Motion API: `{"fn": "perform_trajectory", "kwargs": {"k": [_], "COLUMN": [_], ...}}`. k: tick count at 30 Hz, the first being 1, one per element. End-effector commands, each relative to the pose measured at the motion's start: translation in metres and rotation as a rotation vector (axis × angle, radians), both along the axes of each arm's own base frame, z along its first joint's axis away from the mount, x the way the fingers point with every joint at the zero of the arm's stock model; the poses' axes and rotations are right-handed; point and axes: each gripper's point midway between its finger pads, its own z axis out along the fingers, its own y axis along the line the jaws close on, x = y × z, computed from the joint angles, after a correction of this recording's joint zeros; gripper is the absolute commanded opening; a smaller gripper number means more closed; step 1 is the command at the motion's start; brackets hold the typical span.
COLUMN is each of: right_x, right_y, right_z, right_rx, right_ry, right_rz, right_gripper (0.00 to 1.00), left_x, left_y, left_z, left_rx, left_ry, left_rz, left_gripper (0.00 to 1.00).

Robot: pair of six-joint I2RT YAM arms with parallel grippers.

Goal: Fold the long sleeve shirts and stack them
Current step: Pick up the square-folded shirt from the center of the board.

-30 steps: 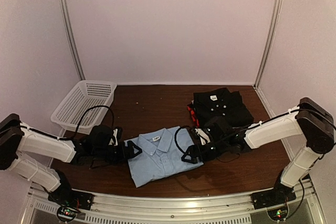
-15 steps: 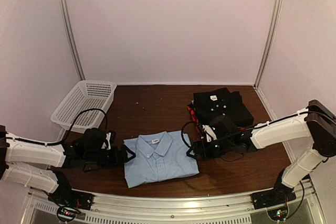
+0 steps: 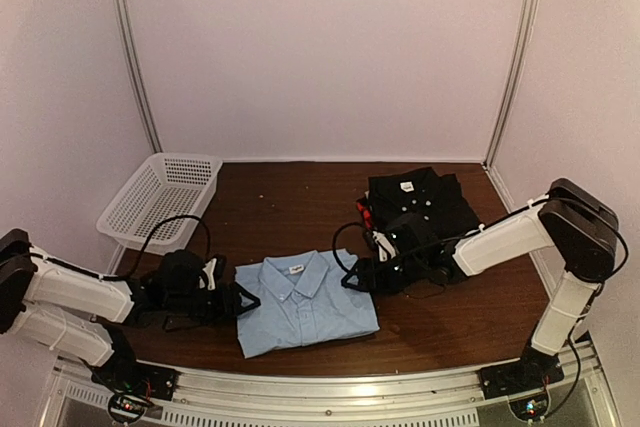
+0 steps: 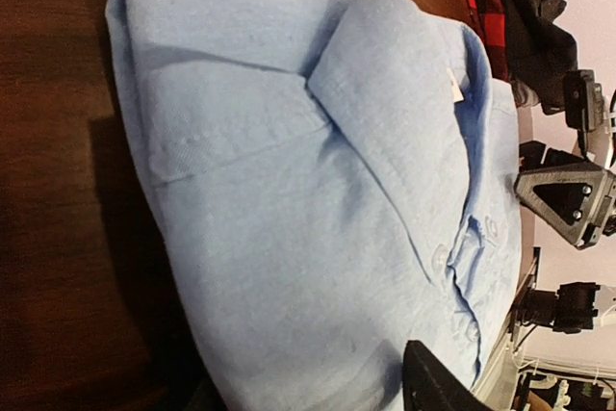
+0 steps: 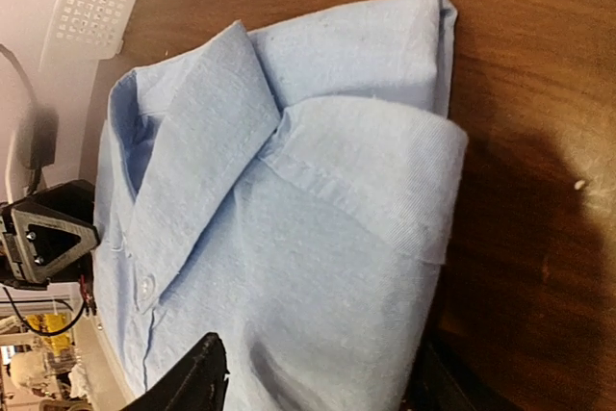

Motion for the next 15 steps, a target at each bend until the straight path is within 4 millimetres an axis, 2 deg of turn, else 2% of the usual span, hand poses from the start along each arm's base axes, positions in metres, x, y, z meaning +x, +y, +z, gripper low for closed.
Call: {"fn": "perform_trajectory", "kwargs": {"k": [1, 5, 9, 14, 15], "right_x": [-0.027, -0.037, -0.038, -0.024, -0.019], "right_y": [0.008, 0.022, 0.025, 0.017, 0.015], "right_z": [-0.018, -0.01, 0.008, 0.043, 0.05], "right_rx": [0.077, 0.189, 0.274, 0.295, 0.287], "right_ry": [0.135, 0.162, 0.14, 0.05, 0.029], "right_rz": [0.032, 0.069, 0.103, 0.108, 0.107], "right_gripper": [0.64, 0.55, 0.39, 0.16, 0.12], "left_x": [-0.009, -0.001, 0.01, 0.022, 0.025], "left_y": [-0.002, -0.016, -0.032, -0.043, -0.046], "left_z": [-0.014, -0.006, 0.012, 0.043, 0.052], "left_rx": [-0.032, -0.089, -0.125, -0.14, -0.143], "left_ry": [0.054, 0.016, -0.058, -0.149, -0.172], "left_rz": [-0.011, -0.037, -0.083, -0.115, -0.121], "left_gripper": [0.57, 0.43, 0.23, 0.0, 0.0]}}
